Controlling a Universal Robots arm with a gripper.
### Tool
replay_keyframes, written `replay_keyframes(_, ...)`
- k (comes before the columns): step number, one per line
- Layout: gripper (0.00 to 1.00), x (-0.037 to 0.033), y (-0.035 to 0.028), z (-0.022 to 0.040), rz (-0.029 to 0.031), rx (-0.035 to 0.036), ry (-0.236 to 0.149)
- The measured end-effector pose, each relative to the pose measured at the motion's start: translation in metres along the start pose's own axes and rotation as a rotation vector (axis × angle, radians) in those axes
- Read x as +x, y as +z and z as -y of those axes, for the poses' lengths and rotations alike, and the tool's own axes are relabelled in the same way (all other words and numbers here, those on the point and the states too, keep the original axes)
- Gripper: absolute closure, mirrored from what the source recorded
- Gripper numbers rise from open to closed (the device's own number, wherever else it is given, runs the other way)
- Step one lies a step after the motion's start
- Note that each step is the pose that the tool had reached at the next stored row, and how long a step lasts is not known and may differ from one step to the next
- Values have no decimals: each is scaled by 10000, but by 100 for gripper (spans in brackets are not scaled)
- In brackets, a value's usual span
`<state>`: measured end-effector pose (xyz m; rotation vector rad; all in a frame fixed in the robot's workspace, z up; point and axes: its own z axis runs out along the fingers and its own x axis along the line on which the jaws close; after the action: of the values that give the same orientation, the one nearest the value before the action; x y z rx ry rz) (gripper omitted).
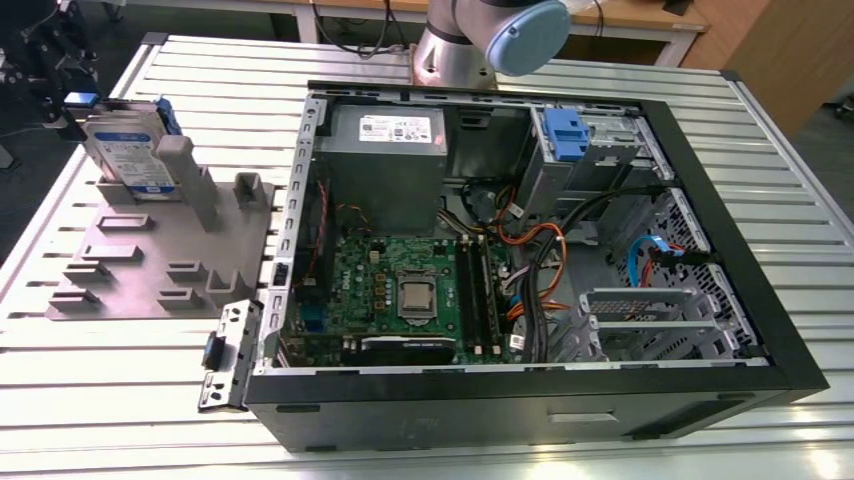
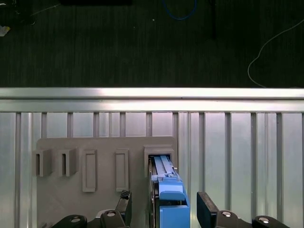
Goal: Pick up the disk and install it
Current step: 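Pick up the disk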
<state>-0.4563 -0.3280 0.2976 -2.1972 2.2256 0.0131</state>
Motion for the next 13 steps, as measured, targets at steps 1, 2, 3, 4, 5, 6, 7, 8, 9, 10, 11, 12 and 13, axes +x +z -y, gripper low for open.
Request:
replay_keyframes(1,35,0,0,0,0,1,0)
replay_keyframes(2,37,0,0,0,0,1,0)
replay_keyframes(3,37,0,0,0,0,1,0)
replay_keyframes(4,37,0,0,0,0,1,0)
replay_keyframes(5,44,0,0,0,0,1,0)
replay_keyframes(6,44,0,0,0,0,1,0)
replay_keyframes(7,44,0,0,0,0,1,0)
replay_keyframes(8,45,0,0,0,0,2,0)
replay_keyframes(9,45,0,0,-1,0,3,0)
replay_keyframes(10,45,0,1,-3,0,3,0)
replay_keyframes(11,52,0,2,-7,0,3,0)
replay_keyframes(12,52,0,3,-12,0,2,1)
replay_keyframes(13,52,0,6,-17,0,2,1)
